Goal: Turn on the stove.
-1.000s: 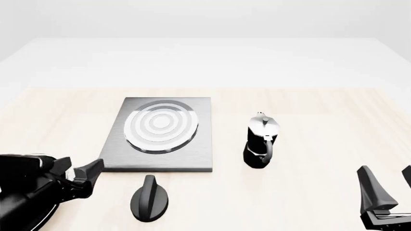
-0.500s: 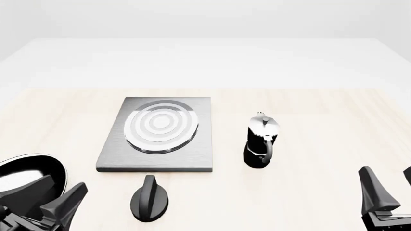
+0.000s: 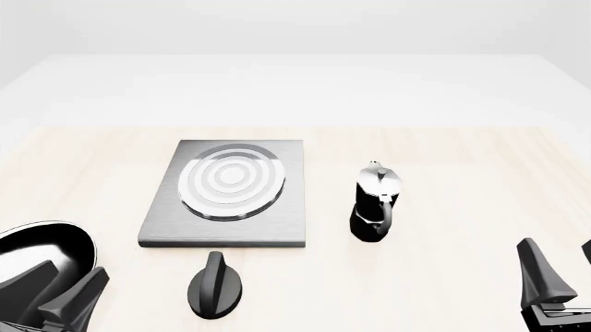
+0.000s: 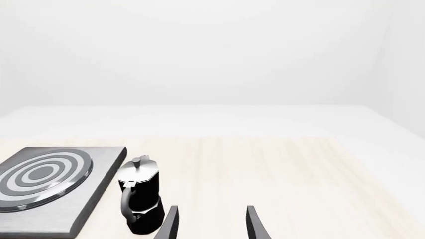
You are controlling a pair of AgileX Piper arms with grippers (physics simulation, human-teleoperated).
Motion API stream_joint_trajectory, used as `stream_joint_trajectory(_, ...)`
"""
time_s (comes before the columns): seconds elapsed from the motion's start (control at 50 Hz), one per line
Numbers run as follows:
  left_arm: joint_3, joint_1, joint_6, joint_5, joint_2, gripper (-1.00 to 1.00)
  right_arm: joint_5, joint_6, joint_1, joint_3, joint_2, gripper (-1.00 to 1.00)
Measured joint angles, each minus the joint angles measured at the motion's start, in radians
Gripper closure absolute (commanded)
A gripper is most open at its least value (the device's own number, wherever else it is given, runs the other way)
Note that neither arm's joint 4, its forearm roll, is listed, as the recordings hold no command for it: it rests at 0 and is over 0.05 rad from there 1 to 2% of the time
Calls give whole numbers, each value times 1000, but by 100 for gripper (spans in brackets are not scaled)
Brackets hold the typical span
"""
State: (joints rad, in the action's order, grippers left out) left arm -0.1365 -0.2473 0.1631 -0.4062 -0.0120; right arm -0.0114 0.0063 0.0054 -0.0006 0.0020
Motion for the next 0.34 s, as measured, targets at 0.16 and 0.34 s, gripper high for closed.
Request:
stream_joint_trajectory(0.16, 15, 37, -26, -5, 7, -100, -1, 0, -1, 0, -1, -100)
stream_joint_trajectory(0.34, 33, 81, -56, -4, 10, -100, -1, -1, -2, 0, -1, -100)
